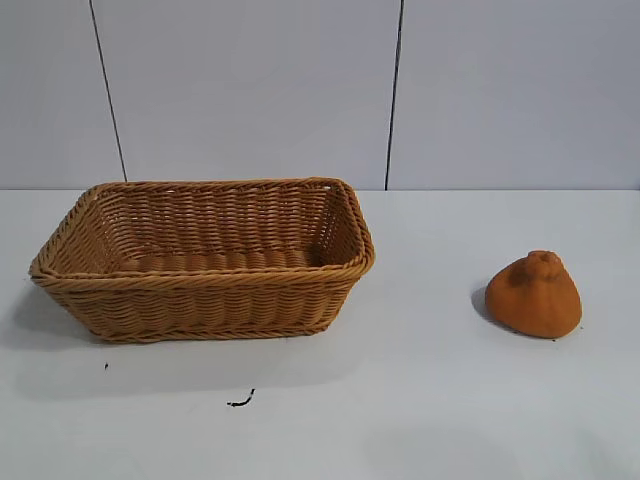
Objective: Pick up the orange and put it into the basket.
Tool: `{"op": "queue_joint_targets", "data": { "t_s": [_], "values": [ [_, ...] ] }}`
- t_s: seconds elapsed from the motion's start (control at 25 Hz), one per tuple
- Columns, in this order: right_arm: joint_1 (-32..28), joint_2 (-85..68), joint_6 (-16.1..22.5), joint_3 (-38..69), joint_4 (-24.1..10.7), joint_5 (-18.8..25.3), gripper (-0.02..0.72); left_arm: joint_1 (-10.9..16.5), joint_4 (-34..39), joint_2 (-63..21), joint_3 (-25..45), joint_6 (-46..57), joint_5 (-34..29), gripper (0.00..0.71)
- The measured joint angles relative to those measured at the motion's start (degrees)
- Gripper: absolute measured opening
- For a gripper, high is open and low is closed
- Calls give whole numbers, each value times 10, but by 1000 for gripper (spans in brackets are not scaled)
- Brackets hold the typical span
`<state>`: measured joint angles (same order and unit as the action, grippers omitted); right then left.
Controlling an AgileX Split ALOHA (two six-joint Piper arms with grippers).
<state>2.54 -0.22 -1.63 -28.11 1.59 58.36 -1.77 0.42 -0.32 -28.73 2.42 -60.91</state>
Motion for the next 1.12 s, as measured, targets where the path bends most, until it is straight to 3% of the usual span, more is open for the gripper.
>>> {"op": "queue_joint_targets", "data": {
  "t_s": [0.36,0.6,0.84,1.12],
  "values": [
    [0,0,0,-1,0,-1,694,0,0,0,0,0,0,666],
    [0,33,12,-44,-21,-36,694,0,0,0,0,0,0,666],
    [0,242,28,-120,-40,-35,694,0,0,0,0,0,0,666],
    [0,555,28,-273,-11,17,694,0,0,0,0,0,0,666]
  ]
}}
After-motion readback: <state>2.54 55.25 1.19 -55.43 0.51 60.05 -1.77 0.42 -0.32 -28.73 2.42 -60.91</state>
